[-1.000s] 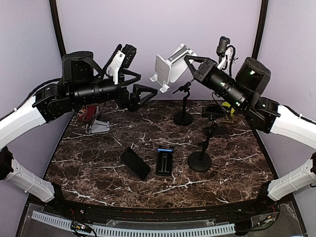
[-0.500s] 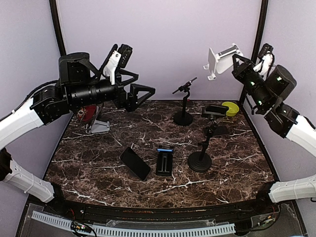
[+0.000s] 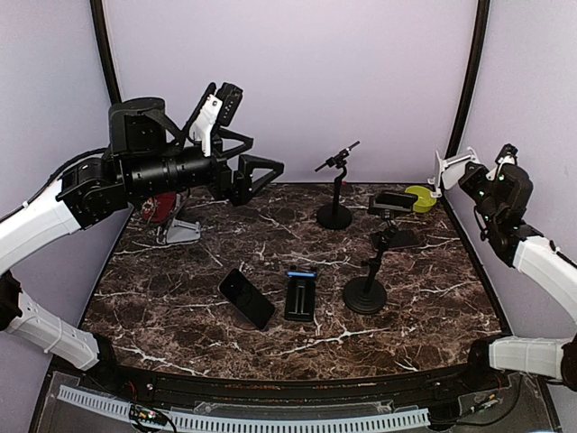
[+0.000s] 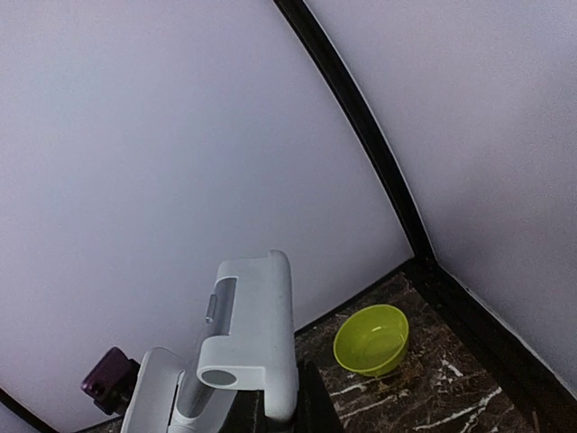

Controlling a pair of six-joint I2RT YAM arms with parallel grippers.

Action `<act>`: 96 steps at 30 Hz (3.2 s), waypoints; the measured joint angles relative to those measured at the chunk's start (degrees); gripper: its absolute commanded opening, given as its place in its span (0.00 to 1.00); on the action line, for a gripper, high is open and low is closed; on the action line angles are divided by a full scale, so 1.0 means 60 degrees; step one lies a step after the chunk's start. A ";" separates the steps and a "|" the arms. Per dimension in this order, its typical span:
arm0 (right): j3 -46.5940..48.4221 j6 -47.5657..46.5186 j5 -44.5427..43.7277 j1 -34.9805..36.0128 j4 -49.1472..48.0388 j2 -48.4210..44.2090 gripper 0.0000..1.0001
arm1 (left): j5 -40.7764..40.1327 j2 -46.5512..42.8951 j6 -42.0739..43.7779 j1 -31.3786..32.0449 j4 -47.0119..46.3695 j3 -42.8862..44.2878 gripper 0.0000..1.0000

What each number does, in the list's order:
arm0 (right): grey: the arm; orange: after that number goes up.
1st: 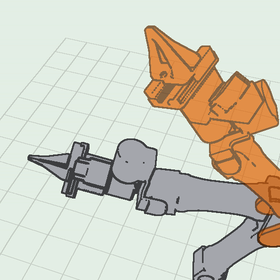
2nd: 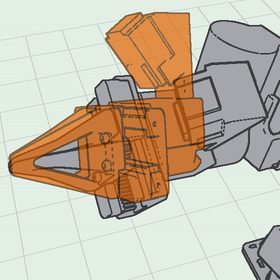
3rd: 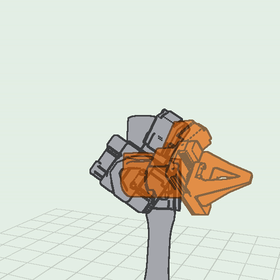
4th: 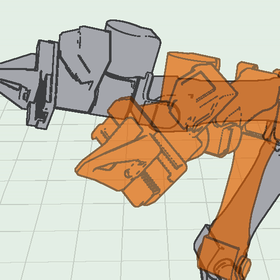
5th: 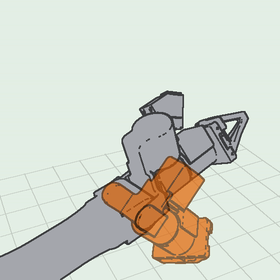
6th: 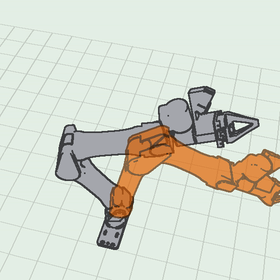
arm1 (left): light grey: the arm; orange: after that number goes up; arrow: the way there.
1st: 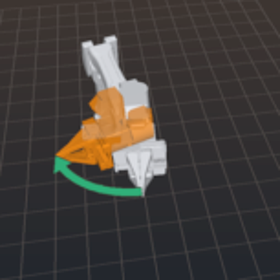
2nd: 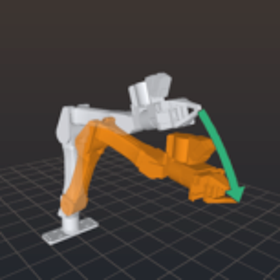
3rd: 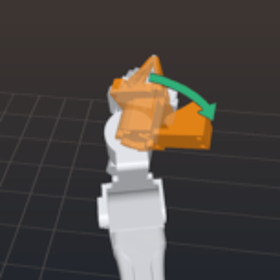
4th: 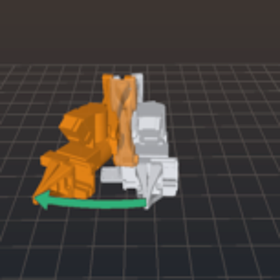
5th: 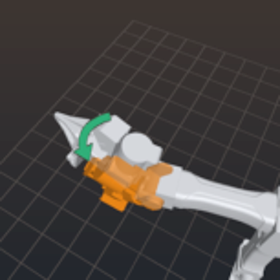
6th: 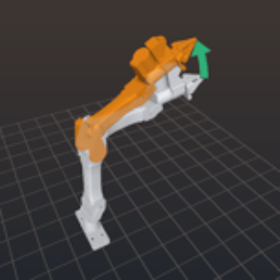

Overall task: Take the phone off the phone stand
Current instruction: Place the phone stand at the corner of the board.

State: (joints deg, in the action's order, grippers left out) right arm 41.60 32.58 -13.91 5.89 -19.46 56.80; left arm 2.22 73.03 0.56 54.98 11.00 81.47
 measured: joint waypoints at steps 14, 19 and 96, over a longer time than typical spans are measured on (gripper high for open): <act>-0.1242 0.2055 0.3792 -0.3198 -0.1945 0.2874 0.00 | 0.0015 0.0000 -0.0189 0.0000 -0.0004 -0.0033 0.99; -0.1388 0.2681 0.4619 -0.3570 -0.2965 0.3985 0.00 | 0.0018 0.0000 -0.0222 0.0000 0.0000 -0.0033 0.99; -0.1093 0.4207 0.5300 -0.2856 -0.5380 0.8553 0.25 | -0.0040 -0.0018 -0.0299 0.0000 0.0007 -0.0222 0.99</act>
State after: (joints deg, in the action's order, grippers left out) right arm 35.05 57.82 17.89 -11.25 -51.75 108.12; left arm 1.98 72.93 -1.23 54.98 11.05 80.14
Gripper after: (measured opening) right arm 0.185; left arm 0.988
